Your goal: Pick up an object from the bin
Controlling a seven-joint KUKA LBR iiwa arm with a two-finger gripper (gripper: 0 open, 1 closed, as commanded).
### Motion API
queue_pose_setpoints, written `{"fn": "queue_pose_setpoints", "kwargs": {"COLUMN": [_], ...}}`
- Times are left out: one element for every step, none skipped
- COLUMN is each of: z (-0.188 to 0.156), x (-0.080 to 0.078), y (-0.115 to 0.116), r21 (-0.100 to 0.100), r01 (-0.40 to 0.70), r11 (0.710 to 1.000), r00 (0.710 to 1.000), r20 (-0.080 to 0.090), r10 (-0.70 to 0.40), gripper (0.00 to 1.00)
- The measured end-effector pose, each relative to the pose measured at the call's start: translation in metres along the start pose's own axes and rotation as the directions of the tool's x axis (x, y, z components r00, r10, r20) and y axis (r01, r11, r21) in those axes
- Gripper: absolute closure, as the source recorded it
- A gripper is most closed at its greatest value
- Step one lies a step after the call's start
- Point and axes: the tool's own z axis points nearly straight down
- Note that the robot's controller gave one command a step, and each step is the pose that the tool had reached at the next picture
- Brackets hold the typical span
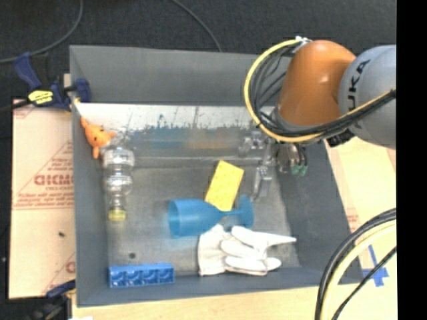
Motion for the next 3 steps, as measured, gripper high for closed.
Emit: {"fn": "queue_pose_setpoints", "kwargs": {"z": [-0.005,0.082,0.080], "x": [-0.002,-0.026,-0.034], "y": [0.000,0.010,0.012], "r21": [0.001,0.007,0.003], "r01": [0.001,0.521,0.356], "r11": [1.000,0.853,0.934], "r00": [1.000,0.853,0.934], "r20": [0.008,0.011,0.011], "r10": [-0.001,-0.521,-0.356], "gripper": [0.00,0.00,0.00]}}
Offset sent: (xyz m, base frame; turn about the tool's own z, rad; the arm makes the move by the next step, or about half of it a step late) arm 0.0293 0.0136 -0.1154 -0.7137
